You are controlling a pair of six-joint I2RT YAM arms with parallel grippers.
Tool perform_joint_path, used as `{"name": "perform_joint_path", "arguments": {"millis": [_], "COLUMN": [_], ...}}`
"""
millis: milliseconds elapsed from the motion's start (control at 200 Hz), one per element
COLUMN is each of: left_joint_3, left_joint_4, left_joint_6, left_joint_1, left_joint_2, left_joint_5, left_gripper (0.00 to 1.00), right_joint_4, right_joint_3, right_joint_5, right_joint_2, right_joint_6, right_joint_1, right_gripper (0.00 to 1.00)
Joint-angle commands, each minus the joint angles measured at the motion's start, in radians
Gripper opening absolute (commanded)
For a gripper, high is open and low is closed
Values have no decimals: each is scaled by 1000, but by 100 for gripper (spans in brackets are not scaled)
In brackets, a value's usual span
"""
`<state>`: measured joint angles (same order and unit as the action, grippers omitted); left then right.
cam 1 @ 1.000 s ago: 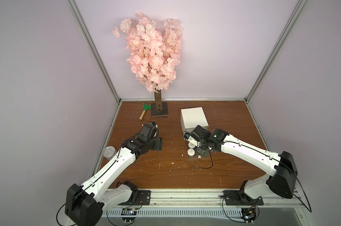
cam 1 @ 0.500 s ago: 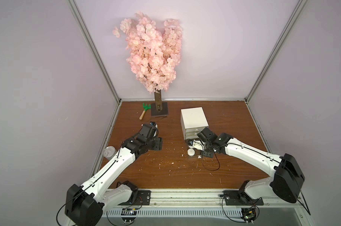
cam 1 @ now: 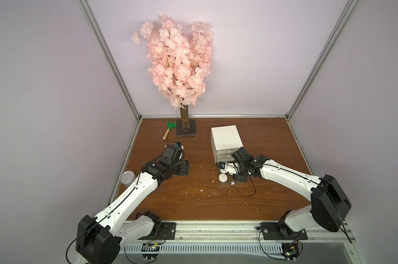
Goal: Put the bluetooth earphones in the drawer according to color
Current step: Place the bluetooth earphone in the drawer.
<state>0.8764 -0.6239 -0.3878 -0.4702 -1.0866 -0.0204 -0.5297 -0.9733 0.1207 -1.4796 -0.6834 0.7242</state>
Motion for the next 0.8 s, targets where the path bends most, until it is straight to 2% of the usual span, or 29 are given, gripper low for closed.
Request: {"name": "perform_joint_path", "arguments": {"millis": [0, 455, 796], "left_joint_3": [2, 1, 3], "left_joint_4": [4, 3, 3], "left_joint_6": [13, 7, 12], "left_joint_1": [14, 13, 15], "left_joint_2": [13, 15, 14], "left_joint_5": [11, 7, 3], "left_gripper": [70, 70, 70], "right_joint_4": [22, 60, 64], "right_joint_3": [1, 43, 48], "right_joint_5": [-51, -29, -20], "right_joint_2": [-1, -33, -47], "right_joint_6": [-19, -34, -27], "right_joint_1": [-16, -35, -44], "right_gripper": [28, 33, 41]}}
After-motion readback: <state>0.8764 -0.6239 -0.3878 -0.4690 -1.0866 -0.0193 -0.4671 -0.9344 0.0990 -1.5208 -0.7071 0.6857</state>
